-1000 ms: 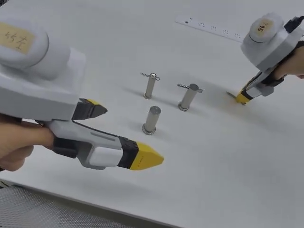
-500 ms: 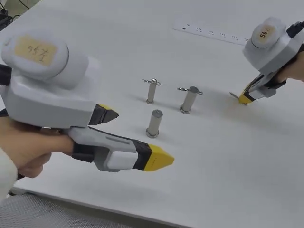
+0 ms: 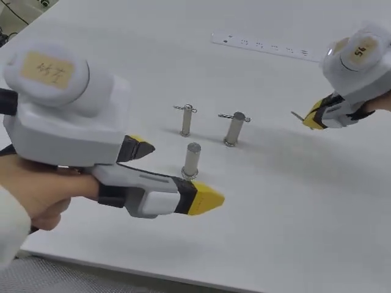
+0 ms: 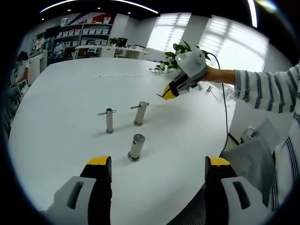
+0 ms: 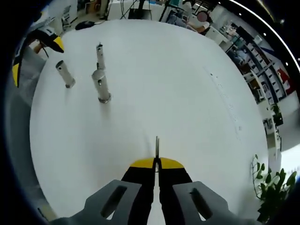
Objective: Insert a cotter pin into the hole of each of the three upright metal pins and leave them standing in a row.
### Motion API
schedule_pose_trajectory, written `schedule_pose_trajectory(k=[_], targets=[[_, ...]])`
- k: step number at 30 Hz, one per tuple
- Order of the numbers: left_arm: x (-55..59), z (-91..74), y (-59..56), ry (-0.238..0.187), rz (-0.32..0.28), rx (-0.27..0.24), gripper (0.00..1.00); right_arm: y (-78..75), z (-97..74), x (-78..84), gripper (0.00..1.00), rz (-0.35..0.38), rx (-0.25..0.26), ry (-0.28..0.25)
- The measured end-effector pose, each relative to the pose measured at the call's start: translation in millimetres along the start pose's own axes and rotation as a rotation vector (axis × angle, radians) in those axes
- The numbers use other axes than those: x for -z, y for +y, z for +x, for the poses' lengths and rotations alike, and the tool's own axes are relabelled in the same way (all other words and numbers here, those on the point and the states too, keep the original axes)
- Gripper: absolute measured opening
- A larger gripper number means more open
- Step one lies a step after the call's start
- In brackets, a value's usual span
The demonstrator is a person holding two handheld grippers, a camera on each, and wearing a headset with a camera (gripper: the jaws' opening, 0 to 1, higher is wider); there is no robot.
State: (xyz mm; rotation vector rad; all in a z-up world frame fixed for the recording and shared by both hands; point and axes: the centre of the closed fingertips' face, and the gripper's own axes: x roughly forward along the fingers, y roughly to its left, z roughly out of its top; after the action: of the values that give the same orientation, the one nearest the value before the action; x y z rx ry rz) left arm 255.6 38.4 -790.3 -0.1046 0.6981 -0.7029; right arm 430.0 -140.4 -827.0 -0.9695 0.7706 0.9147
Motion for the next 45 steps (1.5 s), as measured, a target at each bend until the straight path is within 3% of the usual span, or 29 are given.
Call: schedule_pose_trajectory(k=[8,14,26,30,35,39,45], targets=[[-3.7,-1.2,7.8,-0.018,0.004,-0.020,0.73,18.5,-19.8,-6.5,0.01,-0.012,0.035,-0.101],[-10.6,-1.4,5.9,-0.051,-0.006,0.000,0.73,45.3,-33.3,-15.5,0.01,-0.019,0.042,-0.156],[-20.9,-0.1,7.3,-0.073,-0.005,-0.001,0.72,82.0,-61.1,-55.5,0.02,-0.072,0.076,-0.309],[-24.0,1.3,4.2,-0.077,-0.059,0.020,0.72,88.0,-63.5,-62.8,0.02,-0.109,0.094,-0.333],[-26.6,2.5,0.9,-0.085,-0.074,0.031,0.74,102.8,-69.0,-74.4,0.02,-0.159,0.101,-0.358],[-24.5,4.8,-0.7,-0.071,-0.094,0.035,0.75,118.3,-68.7,-81.3,0.02,-0.168,0.074,-0.376],[-27.6,5.3,-7.5,-0.080,-0.108,0.062,0.69,136.3,-66.3,-85.8,0.02,-0.183,0.046,-0.388]])
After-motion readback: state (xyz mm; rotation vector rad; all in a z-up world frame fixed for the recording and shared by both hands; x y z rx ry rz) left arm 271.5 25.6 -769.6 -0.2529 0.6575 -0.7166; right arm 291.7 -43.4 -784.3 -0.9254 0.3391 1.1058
